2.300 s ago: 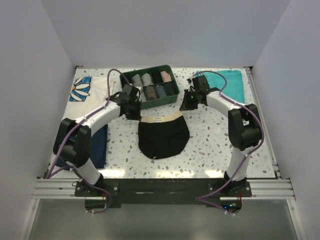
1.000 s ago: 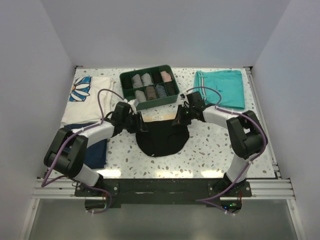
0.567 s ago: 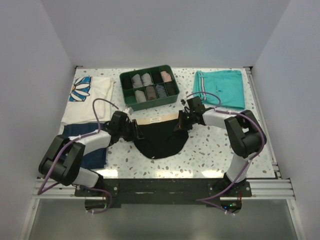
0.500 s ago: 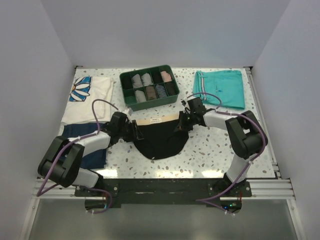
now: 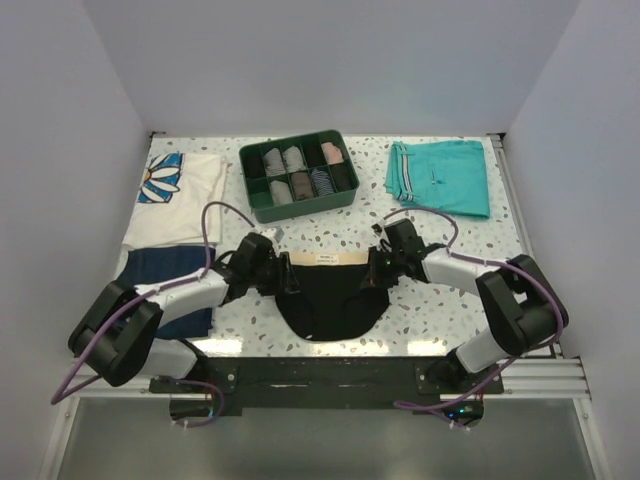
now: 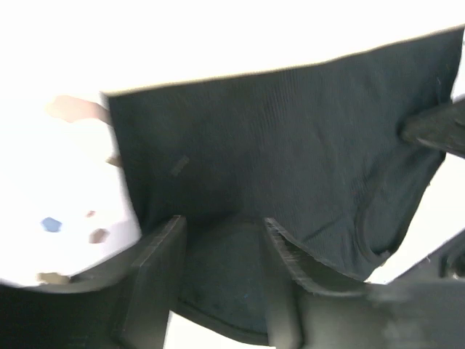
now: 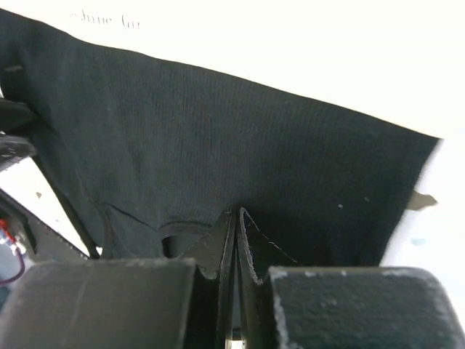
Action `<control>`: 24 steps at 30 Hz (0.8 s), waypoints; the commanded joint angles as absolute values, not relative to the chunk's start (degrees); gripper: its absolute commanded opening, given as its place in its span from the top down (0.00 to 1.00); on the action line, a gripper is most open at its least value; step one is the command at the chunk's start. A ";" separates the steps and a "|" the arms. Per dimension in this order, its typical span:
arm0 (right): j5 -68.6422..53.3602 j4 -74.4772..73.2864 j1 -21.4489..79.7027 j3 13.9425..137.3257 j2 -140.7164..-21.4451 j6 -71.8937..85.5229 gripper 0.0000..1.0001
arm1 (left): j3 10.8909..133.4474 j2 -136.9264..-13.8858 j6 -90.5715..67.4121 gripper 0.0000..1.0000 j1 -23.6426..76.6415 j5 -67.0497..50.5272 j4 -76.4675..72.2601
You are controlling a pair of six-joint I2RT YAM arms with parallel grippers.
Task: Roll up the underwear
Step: Fold the underwear at the center of the board.
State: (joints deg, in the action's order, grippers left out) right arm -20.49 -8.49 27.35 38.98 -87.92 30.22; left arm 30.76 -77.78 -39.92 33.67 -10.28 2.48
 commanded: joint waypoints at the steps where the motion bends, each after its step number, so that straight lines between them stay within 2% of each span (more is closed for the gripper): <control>1: -15.74 -12.12 27.42 43.58 -84.29 28.74 0.94 | 38.75 -75.24 -36.13 0.43 33.58 -0.98 10.44; 5: -11.52 -15.64 27.25 47.54 -81.40 27.95 0.89 | 45.07 -74.53 -33.58 0.30 33.49 1.75 14.23; 7: -10.11 -16.00 26.99 48.43 -81.30 28.47 0.88 | 46.92 -75.23 -32.79 0.30 33.22 2.81 14.33; 10: -10.81 -14.77 26.81 48.95 -83.40 29.79 0.89 | 48.68 -77.95 -32.34 0.33 32.70 3.34 14.59; 14: -12.56 -13.01 26.72 49.48 -87.09 31.02 0.91 | 47.38 -80.94 -32.60 0.44 32.34 0.27 11.35; 24: -14.94 -10.81 26.54 50.10 -92.63 31.02 0.92 | 43.33 -84.29 -32.61 0.50 29.71 -7.02 6.07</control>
State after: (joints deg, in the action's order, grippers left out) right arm -13.23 -13.06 26.83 47.97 -92.27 30.55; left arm 43.90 -83.46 -33.80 30.79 -3.77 9.93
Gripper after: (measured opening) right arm 0.088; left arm 0.505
